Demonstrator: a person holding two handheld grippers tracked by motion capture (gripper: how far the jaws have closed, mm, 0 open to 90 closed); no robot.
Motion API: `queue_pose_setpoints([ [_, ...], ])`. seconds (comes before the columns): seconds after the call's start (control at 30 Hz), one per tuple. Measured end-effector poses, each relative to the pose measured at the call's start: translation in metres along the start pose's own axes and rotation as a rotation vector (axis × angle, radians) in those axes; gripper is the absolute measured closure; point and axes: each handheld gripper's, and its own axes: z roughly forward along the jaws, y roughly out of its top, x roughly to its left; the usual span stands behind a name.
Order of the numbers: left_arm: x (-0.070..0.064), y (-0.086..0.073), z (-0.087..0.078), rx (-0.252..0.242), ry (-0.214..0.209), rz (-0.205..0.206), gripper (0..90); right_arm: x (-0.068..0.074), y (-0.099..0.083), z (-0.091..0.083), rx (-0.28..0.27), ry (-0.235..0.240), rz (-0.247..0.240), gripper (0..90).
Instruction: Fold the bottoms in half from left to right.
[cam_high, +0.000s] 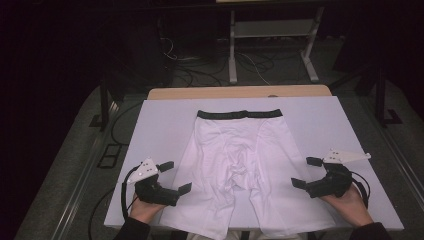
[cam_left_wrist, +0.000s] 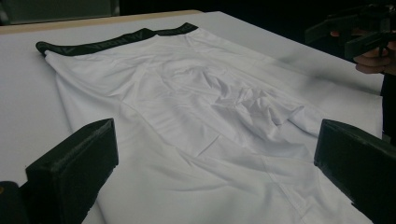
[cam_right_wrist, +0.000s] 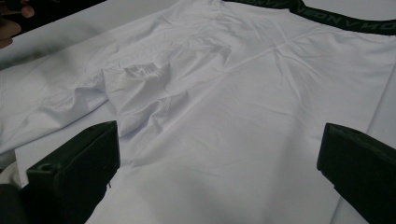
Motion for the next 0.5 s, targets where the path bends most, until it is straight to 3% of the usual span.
queue_pose_setpoints([
  [0.5, 0.0, 0.0, 0.002, 0.008, -0.027, -0.004, 0.0, 0.005, 0.013, 0.001, 0.029, 0.009, -0.007, 0.0],
])
